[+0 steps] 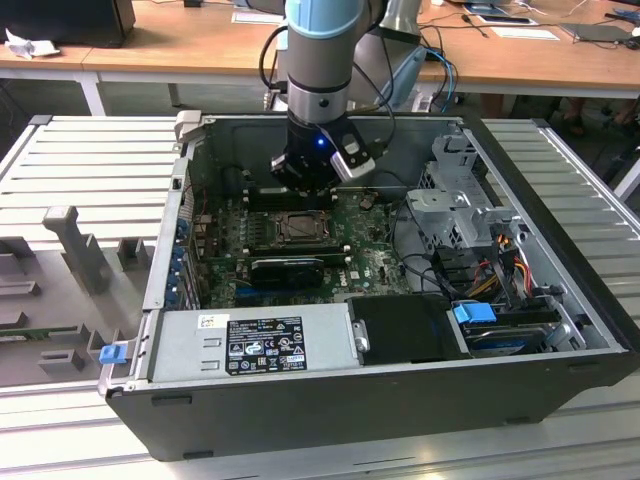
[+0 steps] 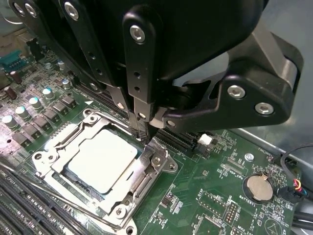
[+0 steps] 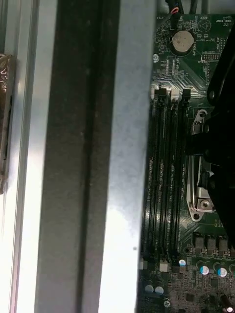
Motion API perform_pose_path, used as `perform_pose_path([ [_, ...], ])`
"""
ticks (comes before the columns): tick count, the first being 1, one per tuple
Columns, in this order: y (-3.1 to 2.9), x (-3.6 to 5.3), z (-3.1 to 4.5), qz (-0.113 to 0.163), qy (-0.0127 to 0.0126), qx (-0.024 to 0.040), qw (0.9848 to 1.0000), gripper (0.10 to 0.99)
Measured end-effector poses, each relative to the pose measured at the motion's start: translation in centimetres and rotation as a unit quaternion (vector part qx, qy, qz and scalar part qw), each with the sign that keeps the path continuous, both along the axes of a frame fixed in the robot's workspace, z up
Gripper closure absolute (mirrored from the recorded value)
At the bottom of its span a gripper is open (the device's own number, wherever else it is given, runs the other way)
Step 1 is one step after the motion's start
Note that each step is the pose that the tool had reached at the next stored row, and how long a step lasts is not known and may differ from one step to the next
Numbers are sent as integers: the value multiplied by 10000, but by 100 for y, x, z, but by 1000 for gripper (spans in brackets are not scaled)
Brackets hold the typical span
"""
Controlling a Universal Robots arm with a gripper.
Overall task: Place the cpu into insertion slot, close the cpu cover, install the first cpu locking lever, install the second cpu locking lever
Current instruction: 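Install the second cpu locking lever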
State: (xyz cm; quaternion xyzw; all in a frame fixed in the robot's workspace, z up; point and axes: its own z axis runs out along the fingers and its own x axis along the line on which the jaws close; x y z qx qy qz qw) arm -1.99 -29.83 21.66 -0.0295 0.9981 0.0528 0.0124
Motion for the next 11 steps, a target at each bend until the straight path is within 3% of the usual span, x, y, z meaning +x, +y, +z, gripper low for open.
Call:
perform_pose_path([
  [1, -27, 0, 0, -1, 0, 0, 10000, 980],
  [9, -37, 0, 57, -1, -1, 13, 10000, 980],
  [11, -66, 1, 57, -2, 0, 13, 10000, 980],
])
